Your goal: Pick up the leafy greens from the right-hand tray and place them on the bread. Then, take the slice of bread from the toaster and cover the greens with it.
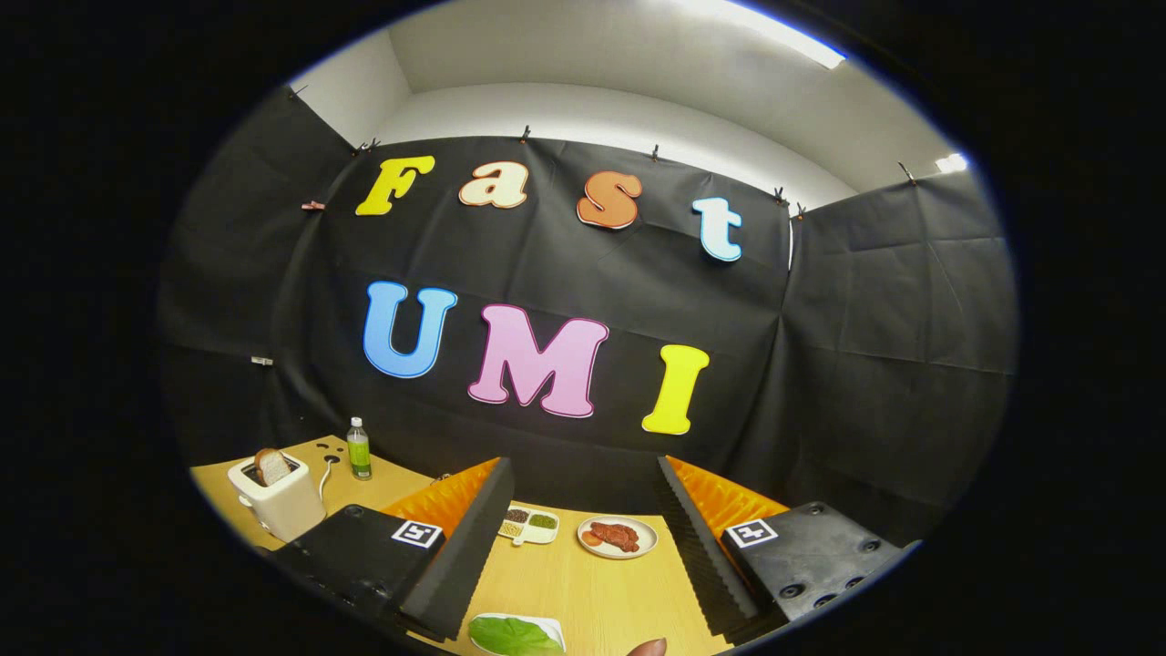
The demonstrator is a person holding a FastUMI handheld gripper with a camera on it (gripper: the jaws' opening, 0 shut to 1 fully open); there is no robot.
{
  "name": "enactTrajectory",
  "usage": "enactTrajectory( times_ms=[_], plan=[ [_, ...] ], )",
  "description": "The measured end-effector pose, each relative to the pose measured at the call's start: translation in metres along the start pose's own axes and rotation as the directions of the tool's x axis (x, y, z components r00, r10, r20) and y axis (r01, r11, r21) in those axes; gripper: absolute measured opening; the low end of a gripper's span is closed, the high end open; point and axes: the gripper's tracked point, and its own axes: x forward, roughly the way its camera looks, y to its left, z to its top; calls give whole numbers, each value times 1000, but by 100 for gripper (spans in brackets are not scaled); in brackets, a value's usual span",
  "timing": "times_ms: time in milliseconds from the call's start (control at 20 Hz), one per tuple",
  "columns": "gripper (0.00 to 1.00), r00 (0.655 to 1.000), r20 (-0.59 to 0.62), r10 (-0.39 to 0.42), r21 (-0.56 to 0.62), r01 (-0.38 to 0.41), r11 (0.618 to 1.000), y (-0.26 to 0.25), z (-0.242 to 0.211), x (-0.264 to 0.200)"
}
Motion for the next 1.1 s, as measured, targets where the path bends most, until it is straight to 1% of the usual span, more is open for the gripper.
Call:
enactTrajectory(
  times_ms=[100, 200, 300, 350, 450, 600, 700, 850, 950, 1000, 1100],
  plan=[
    [97, 1000, -14, 23, 5, -23, 1000, 4, -5, 1],
    [97, 995, -65, 71, 17, -70, 997, 13, -24, 5],
    [97, 977, -159, 141, 36, -137, 990, 25, -56, 7],
    [97, 958, -221, 182, 50, -175, 983, 33, -79, 7],
    [97, 907, -350, 232, 83, -217, 973, 42, -128, 1],
    [97, 814, -517, 266, 122, -237, 964, 45, -198, -12],
    [97, 753, -599, 273, 108, -262, 959, 48, -239, -22],
    [97, 670, -679, 300, 74, -344, 936, 58, -285, -27],
    [92, 615, -719, 325, 74, -397, 915, 69, -308, -29],
    [87, 583, -740, 337, 79, -421, 903, 75, -320, -31],
    [80, 534, -770, 350, 81, -462, 883, 86, -345, -27]
  ],
)
